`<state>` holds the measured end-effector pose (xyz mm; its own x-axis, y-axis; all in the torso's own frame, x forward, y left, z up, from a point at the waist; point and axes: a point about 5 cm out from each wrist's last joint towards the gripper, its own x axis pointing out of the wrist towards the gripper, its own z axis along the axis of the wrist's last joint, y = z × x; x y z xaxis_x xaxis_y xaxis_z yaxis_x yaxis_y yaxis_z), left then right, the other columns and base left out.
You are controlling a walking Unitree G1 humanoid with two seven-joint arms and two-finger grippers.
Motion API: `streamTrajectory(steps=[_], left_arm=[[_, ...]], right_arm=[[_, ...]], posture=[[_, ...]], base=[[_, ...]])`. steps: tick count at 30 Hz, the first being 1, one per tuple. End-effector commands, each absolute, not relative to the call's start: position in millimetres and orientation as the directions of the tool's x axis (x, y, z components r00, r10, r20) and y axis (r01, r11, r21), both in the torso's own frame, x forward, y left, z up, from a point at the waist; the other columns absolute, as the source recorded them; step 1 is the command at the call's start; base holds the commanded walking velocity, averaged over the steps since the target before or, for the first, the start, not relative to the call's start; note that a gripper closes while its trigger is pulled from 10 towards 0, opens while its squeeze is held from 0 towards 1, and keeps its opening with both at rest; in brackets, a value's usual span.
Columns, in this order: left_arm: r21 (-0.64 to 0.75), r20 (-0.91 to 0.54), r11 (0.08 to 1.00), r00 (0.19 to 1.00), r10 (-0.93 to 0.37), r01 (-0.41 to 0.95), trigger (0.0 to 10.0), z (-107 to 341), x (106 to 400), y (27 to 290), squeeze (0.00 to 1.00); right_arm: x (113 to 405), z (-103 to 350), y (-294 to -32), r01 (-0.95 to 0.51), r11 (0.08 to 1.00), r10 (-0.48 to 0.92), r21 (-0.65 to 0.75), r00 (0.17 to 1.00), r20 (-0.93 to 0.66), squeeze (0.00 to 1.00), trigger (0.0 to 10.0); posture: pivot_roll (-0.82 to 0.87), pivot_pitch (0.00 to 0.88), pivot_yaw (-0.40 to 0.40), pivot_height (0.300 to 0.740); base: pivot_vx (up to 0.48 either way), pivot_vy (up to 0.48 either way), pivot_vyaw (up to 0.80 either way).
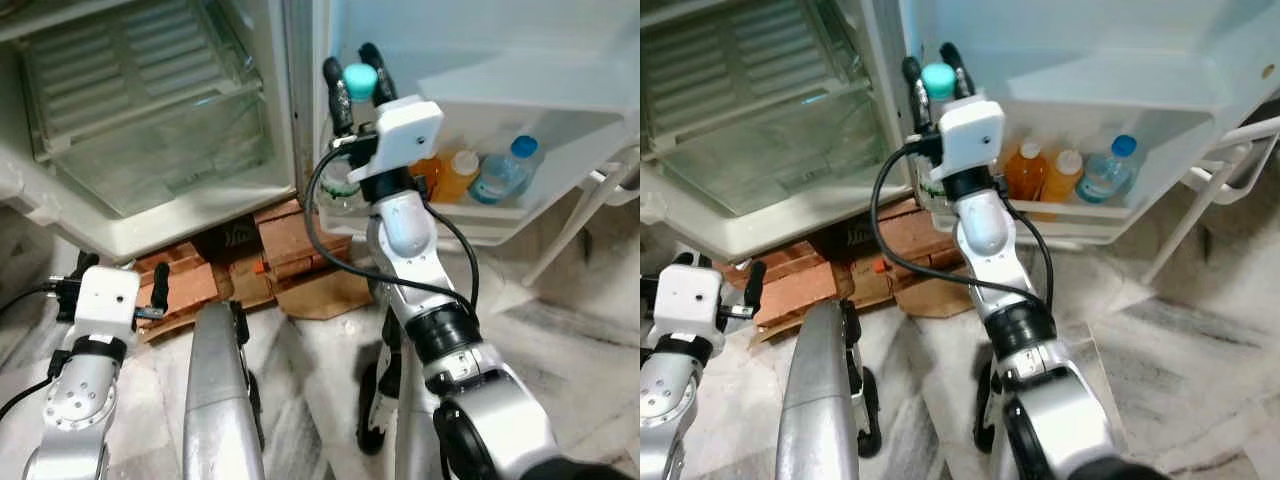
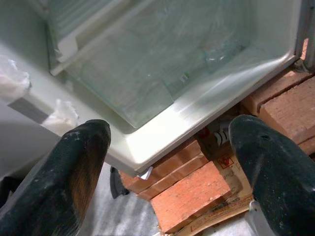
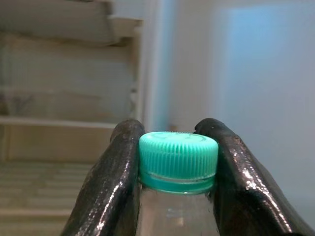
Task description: Restocking fridge
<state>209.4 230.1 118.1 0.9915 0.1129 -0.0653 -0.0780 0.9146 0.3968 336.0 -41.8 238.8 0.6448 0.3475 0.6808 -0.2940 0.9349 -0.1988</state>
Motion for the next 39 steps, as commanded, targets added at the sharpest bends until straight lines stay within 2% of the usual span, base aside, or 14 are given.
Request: streamTrajectory(steps=[1,4,7,9,12,18,26,29,31,34,39], left_arm=[[0.425,-0.071,0.901,0.990,0.125,-0.083,10.0,120,202,235,0.00],[0.434,-0.069,0.897,0.990,0.121,-0.079,10.0,124,198,235,0.00],[0.448,-0.067,0.891,0.991,0.120,-0.077,10.0,129,193,238,0.00],[0.453,-0.068,0.888,0.990,0.122,-0.079,10.0,131,191,240,0.00],[0.460,-0.073,0.885,0.990,0.122,-0.075,10.0,133,187,242,0.00],[0.470,-0.081,0.881,0.991,0.111,-0.060,10.0,136,185,241,0.00],[0.479,-0.079,0.877,0.992,0.095,-0.046,10.0,137,189,240,0.00],[0.482,-0.069,0.875,0.993,0.095,-0.051,10.0,139,190,240,0.00],[0.480,-0.064,0.875,0.993,0.096,-0.053,10.0,140,190,239,0.00],[0.484,-0.065,0.873,0.993,0.101,-0.057,10.0,141,187,241,0.00],[0.492,-0.064,0.869,0.993,0.102,-0.057,10.0,142,185,241,0.00]], right_arm=[[332,244,-33,-0.285,0.918,0.395,-0.277,0.577,0.715,0.00,10.0],[332,229,-33,-0.258,0.895,0.444,-0.363,0.577,0.686,0.00,10.0],[322,205,-27,-0.289,0.822,0.564,-0.491,0.536,0.628,0.00,10.0],[318,196,-25,-0.306,0.800,0.593,-0.516,0.531,0.606,0.00,10.0],[317,175,-32,-0.316,0.788,0.602,-0.528,0.574,0.555,0.00,10.0],[323,153,-46,-0.231,0.787,0.562,-0.573,0.653,0.508,0.00,10.0],[326,168,-40,-0.176,0.795,0.552,-0.580,0.606,0.572,0.00,10.0],[333,188,-44,-0.112,0.832,0.496,-0.543,0.588,0.639,0.00,10.0],[343,214,-54,-0.019,0.891,0.382,-0.454,0.574,0.725,0.00,10.0],[348,233,-58,0.055,0.910,0.317,-0.411,0.547,0.775,0.00,10.0],[351,218,-53,0.053,0.897,0.323,-0.438,0.597,0.735,0.00,10.0]], posture=[[0.33,0.343,0.011,0.537],[0.35,0.361,0.017,0.537],[0.37,0.386,0.029,0.537],[0.38,0.393,0.033,0.537],[0.38,0.400,0.036,0.537],[0.39,0.412,0.054,0.537],[0.39,0.399,0.057,0.537],[0.39,0.397,0.056,0.537],[0.40,0.393,0.057,0.537],[0.42,0.394,0.065,0.537],[0.43,0.393,0.066,0.537]], base=[[0.000,0.000,0.00],[0.000,0.000,0.00],[0.000,0.000,0.00],[0.000,0.000,0.00],[0.000,0.000,0.00],[0.000,0.000,0.00],[0.000,0.000,0.00],[0.000,0.000,0.00],[0.000,0.000,0.00],[0.000,0.000,0.00],[0.000,0.000,0.00]])
